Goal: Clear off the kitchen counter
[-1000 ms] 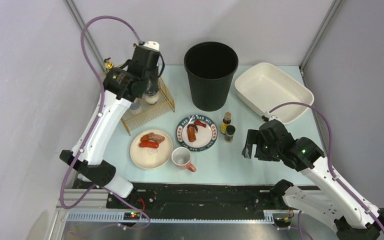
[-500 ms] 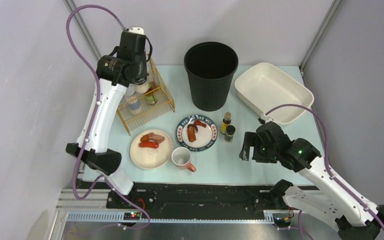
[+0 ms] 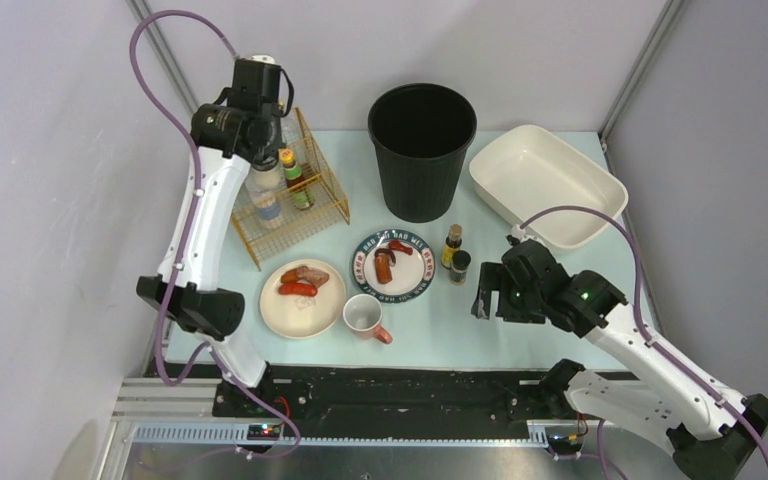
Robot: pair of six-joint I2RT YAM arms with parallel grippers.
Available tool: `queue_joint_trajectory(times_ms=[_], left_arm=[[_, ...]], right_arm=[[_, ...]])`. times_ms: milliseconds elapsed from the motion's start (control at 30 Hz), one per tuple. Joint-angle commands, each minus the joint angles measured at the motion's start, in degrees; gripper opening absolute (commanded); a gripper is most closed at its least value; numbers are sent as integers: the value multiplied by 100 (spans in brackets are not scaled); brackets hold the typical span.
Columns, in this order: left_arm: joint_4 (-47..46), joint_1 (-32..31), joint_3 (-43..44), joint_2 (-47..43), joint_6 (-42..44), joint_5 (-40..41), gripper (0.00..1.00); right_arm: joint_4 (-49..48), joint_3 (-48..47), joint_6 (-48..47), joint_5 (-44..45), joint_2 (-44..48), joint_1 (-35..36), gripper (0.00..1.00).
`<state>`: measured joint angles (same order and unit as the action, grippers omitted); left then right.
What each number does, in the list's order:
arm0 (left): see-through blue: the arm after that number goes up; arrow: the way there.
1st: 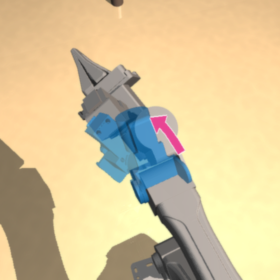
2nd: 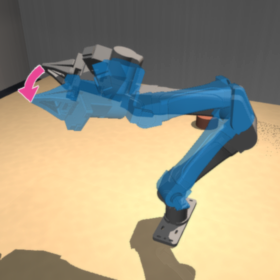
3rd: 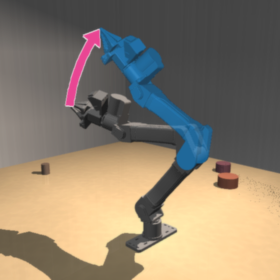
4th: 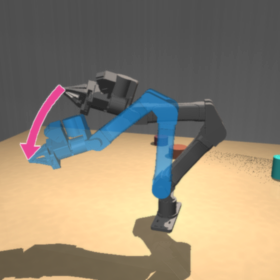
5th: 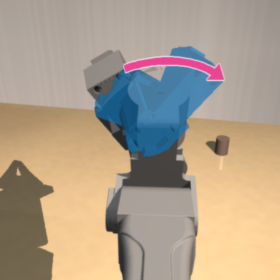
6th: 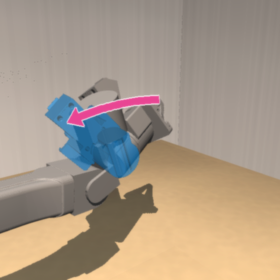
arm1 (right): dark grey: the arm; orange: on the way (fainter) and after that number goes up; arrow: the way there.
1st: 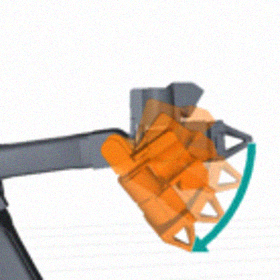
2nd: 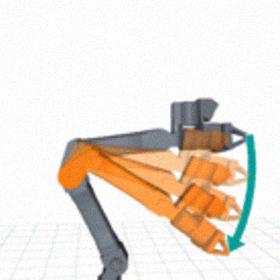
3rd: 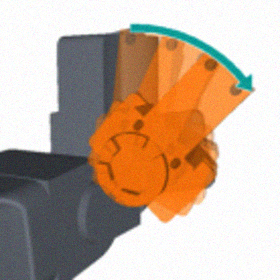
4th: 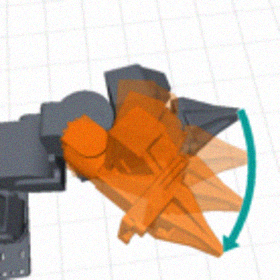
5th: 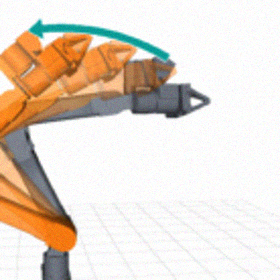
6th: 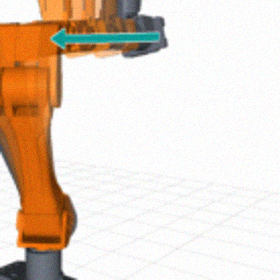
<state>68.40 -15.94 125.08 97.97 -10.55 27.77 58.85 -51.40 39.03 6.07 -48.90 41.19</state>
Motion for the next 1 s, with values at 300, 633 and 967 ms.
queue_joint_trajectory(times_ms=[300,633,967], left_arm=[[-207,166,976,707,352,-234,0],[-213,166,1574,1221,248,-611,0],[-226,170,1333,1270,120,-872,0]], right_arm=[[-341,147,155,-90,-96,49,86],[-497,265,205,-146,-218,123,86],[-535,275,225,-171,-277,173,87]])
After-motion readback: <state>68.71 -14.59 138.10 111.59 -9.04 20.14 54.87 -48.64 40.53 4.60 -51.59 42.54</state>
